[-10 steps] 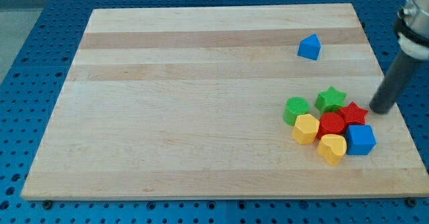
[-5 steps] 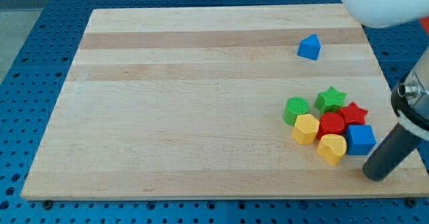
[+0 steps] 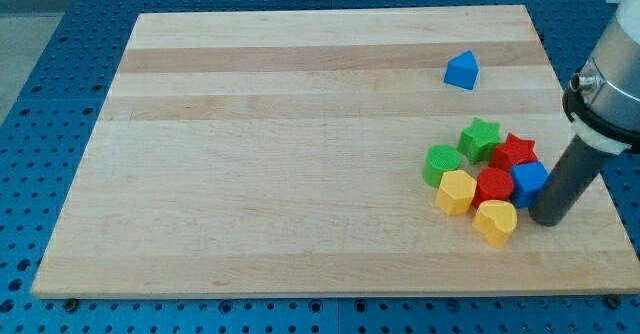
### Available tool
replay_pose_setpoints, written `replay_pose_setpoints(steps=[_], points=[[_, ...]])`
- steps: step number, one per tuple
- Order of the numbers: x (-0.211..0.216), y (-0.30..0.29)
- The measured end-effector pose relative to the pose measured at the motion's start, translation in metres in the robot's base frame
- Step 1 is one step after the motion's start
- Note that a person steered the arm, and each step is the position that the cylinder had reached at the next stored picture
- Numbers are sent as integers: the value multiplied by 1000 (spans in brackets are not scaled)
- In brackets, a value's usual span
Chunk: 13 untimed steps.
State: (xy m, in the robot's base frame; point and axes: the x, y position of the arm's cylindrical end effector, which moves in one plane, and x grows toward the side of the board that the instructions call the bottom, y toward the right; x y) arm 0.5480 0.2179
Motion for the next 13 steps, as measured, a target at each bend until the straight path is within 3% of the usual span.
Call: replay_pose_setpoints(steps=[8,13], points=[[-129,1],[-176,-15]])
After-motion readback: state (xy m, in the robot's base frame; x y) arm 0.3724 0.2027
